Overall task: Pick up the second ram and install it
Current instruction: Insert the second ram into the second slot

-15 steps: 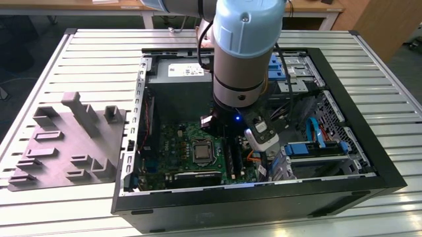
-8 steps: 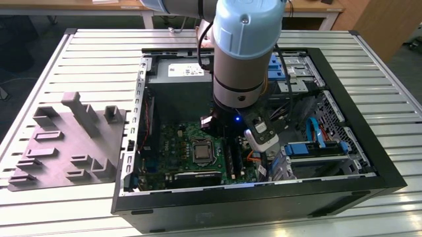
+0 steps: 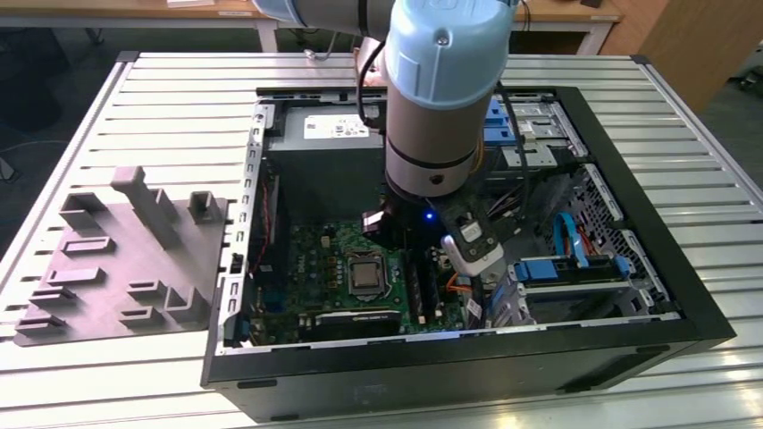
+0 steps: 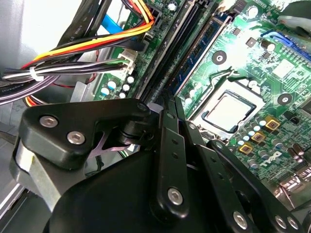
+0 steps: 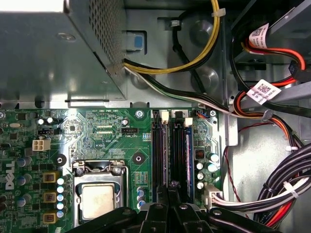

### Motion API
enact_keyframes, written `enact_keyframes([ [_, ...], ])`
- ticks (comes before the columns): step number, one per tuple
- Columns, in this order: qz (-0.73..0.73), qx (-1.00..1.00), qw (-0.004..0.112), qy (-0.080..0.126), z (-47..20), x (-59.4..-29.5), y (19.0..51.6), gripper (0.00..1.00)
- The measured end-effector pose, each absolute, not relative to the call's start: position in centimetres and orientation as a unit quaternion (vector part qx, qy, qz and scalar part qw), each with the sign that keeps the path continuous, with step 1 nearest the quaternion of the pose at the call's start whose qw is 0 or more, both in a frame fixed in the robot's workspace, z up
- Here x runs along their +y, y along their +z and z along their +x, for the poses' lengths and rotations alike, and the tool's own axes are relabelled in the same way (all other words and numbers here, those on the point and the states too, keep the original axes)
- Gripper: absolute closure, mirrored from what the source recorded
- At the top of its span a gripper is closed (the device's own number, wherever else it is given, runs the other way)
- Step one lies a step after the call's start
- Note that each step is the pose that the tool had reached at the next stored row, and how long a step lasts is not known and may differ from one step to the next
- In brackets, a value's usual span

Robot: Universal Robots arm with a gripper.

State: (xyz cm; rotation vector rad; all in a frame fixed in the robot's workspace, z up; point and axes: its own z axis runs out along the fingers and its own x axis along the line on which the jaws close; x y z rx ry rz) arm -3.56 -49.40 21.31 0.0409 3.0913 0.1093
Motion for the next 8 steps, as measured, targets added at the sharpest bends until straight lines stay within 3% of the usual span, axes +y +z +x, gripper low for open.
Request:
enact_keyframes([
  [8, 0.013, 0.999, 0.024, 0.035, -3.57, -49.4, 21.23, 0.88],
])
